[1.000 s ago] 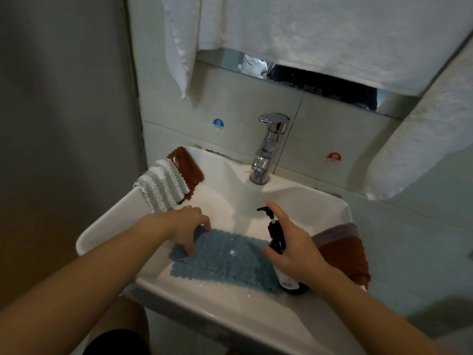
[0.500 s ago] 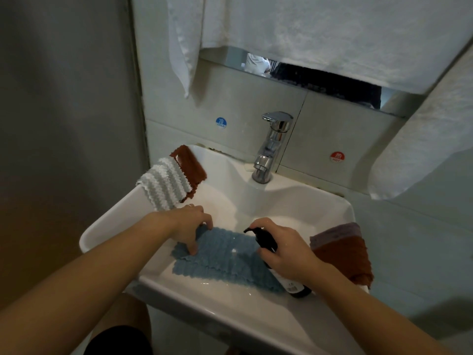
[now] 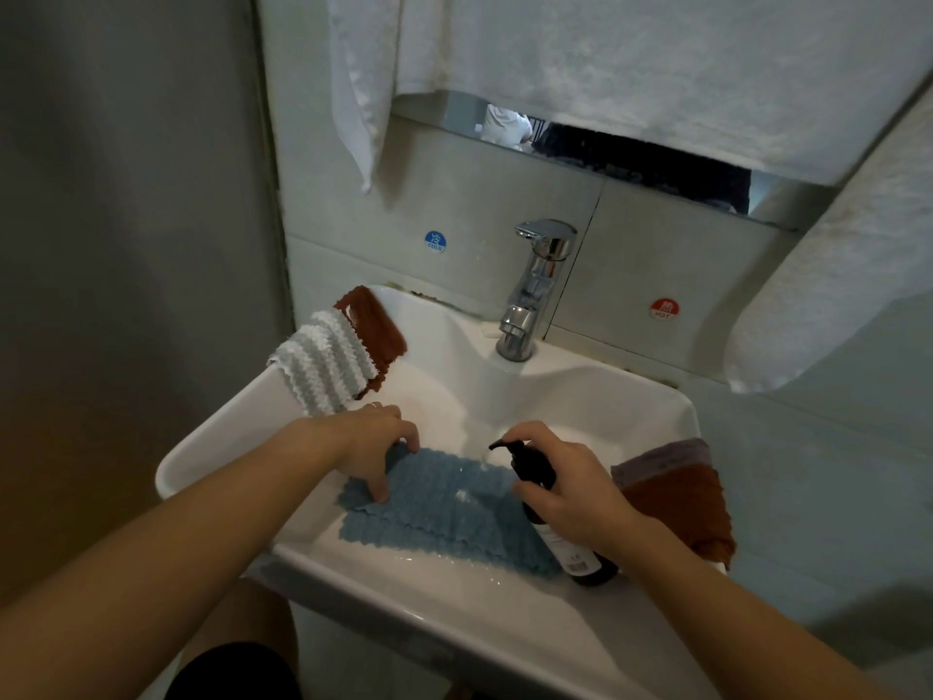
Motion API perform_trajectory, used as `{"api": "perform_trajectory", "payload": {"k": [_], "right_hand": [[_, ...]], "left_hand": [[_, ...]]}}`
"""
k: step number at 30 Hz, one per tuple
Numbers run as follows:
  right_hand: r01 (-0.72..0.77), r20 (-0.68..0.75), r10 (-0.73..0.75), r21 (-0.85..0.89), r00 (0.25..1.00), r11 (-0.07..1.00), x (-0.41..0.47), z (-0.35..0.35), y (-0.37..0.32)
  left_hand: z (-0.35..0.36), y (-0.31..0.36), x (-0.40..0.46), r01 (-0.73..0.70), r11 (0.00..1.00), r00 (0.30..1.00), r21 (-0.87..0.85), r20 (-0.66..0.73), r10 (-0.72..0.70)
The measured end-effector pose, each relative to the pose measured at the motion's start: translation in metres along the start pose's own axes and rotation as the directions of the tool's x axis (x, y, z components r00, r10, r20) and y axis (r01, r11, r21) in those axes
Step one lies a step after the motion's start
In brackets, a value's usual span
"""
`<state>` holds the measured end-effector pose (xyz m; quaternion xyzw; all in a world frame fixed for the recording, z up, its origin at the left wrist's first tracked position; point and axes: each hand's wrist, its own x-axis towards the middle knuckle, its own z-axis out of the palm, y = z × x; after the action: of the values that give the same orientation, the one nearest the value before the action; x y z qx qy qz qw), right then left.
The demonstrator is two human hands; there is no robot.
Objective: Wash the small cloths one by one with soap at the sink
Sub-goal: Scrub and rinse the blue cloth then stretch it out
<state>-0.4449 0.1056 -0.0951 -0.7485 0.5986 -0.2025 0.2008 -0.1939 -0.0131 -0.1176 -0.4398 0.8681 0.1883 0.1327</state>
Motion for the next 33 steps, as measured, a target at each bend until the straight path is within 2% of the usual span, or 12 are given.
{"api": "perform_trajectory", "payload": {"k": [6, 13, 17, 21, 24, 33], "right_hand": [[0.008, -0.023, -0.007, 0.028, 1.000, 1.000, -0.003, -0.005, 0.002], [-0.127, -0.298, 0.124, 0.011, 0.946, 0.992, 0.008, -0.034, 0.017], [-0.223, -0.372, 0.246, 0.105, 0.895, 0.969, 0.019, -0.043, 0.027], [-0.282, -0.392, 0.391, 0.308, 0.833, 0.909, 0.023, -0.050, 0.034], [-0.293, -0.367, 0.443, 0.396, 0.818, 0.870, 0.024, -0.053, 0.034], [-0.353, -0.271, 0.467, 0.376, 0.842, 0.856, 0.024, -0.051, 0.035]], "left_hand": [[0.000, 0.000, 0.000, -0.002, 1.000, 1.000, 0.008, -0.005, 0.002], [0.001, 0.001, 0.000, -0.015, 1.000, 1.000, 0.019, -0.014, 0.015], [0.001, -0.001, 0.001, -0.027, 1.000, 0.999, 0.014, -0.022, 0.027], [0.002, -0.002, 0.001, -0.029, 1.000, 0.999, 0.011, -0.024, 0.030], [0.002, -0.002, 0.001, -0.032, 0.999, 0.999, 0.024, -0.026, 0.033], [0.002, -0.001, 0.001, -0.029, 0.999, 0.999, 0.014, -0.020, 0.029]]}}
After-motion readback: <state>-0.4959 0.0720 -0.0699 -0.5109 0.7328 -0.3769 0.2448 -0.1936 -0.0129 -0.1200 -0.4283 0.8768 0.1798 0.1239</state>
